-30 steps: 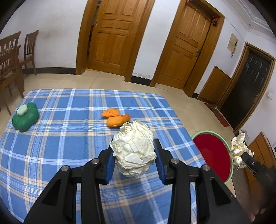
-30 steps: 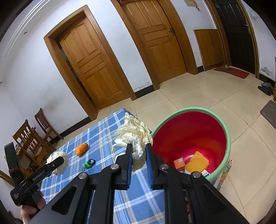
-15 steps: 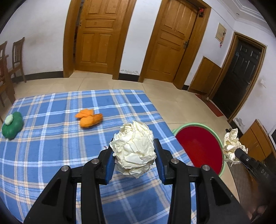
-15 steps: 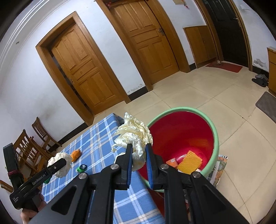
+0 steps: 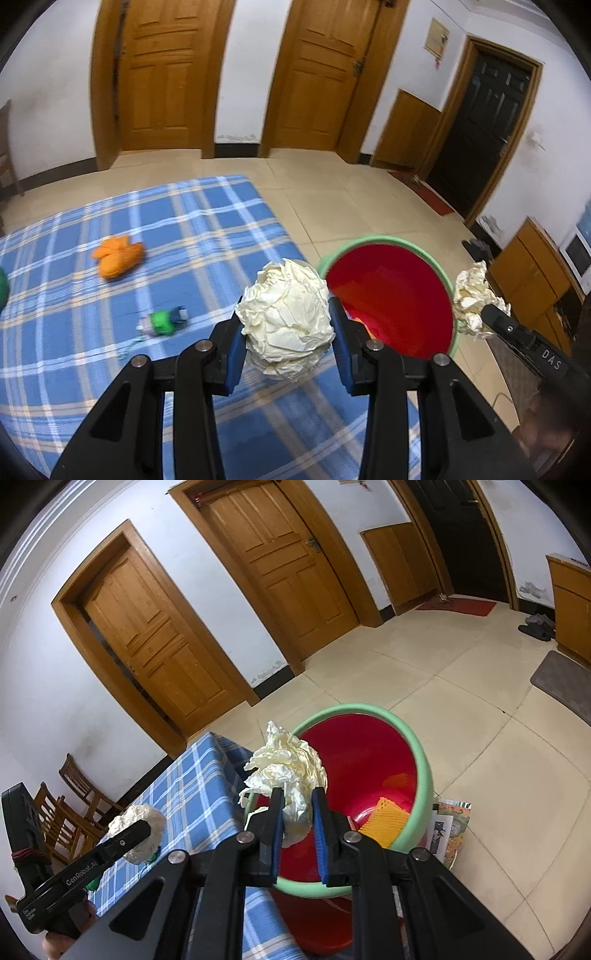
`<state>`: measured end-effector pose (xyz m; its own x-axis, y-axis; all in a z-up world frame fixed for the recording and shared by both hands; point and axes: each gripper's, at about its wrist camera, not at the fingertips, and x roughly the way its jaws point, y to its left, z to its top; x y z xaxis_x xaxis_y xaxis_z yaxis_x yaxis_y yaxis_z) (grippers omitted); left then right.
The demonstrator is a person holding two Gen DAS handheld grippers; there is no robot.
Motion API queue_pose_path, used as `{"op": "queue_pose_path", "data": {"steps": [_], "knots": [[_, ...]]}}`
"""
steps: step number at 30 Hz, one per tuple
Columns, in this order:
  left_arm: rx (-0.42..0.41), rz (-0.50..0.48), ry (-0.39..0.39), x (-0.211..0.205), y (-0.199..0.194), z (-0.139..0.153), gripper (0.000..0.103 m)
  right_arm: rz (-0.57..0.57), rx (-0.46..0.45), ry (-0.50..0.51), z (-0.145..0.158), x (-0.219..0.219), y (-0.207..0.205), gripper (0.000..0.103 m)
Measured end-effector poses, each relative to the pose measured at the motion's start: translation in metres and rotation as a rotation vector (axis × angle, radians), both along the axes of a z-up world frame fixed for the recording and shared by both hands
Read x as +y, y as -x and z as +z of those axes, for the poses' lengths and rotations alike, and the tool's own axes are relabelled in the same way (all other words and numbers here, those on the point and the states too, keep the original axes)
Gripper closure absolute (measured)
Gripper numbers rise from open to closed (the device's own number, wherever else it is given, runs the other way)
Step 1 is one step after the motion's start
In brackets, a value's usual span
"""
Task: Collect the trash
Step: 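Carry both crumpled white cloths over the red bin and open both grippers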
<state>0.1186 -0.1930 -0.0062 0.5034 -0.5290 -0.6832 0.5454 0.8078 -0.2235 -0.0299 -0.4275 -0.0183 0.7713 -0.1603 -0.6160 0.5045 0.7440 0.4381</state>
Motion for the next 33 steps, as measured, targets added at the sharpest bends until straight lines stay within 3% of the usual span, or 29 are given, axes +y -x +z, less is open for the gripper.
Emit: {"op": "queue_pose_path", "data": {"steps": [17, 27, 33], "knots": [[0.070, -0.173, -0.079, -0.092, 0.002, -0.035, 0.062, -0.084, 0.015, -0.055, -0.019, -0.041, 0.017, 0.085], [0.092, -0.184, -0.099, -0.102, 0.010, -0.042, 0.058, -0.088, 0.026, -0.061, -0.023, -0.044, 0.016, 0.084], [0.079, -0.201, -0.107, -0.108, 0.011, -0.039, 0.046, -0.087, 0.026, -0.059, -0.023, -0.044, 0.016, 0.084]]}}
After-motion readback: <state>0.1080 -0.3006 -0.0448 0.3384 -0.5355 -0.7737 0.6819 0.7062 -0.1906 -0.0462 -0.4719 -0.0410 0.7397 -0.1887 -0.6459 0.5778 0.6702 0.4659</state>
